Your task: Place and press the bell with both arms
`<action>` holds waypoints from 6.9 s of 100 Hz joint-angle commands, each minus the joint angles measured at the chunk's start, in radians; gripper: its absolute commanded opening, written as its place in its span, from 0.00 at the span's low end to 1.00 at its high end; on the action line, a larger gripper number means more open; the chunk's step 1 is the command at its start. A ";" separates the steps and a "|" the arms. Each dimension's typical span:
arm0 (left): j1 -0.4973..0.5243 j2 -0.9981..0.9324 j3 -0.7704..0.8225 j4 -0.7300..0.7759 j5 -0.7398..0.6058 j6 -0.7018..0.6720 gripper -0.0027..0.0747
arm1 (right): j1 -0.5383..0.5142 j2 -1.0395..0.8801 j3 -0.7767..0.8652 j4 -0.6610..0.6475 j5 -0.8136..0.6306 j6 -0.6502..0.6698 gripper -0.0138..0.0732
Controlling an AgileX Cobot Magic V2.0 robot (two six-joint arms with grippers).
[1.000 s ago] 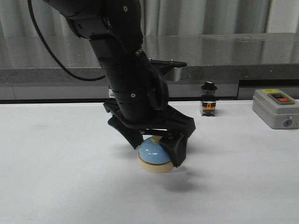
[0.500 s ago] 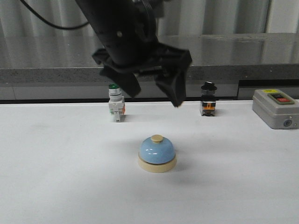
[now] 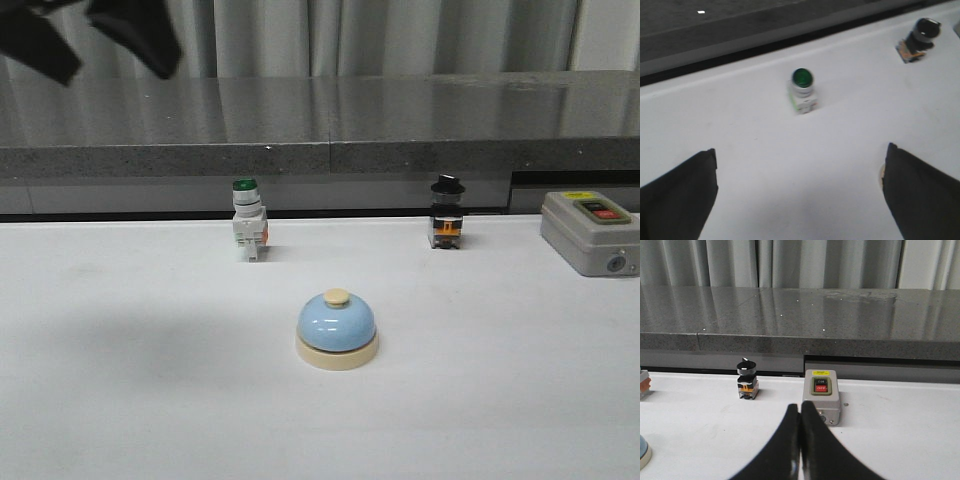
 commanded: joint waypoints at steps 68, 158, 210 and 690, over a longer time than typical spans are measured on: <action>0.233 -0.909 0.560 -0.014 -0.186 -0.012 0.86 | -0.007 0.005 -0.015 -0.002 -0.077 -0.008 0.09; 0.233 -1.004 0.595 -0.014 -0.175 -0.012 0.01 | -0.007 0.005 -0.015 -0.002 -0.077 -0.008 0.09; 0.233 -1.006 0.643 0.022 -0.337 -0.012 0.01 | -0.007 0.005 -0.015 -0.002 -0.077 -0.008 0.09; 0.318 -1.411 1.142 0.118 -0.584 -0.019 0.01 | 0.445 1.539 -1.214 0.187 0.649 -0.010 0.09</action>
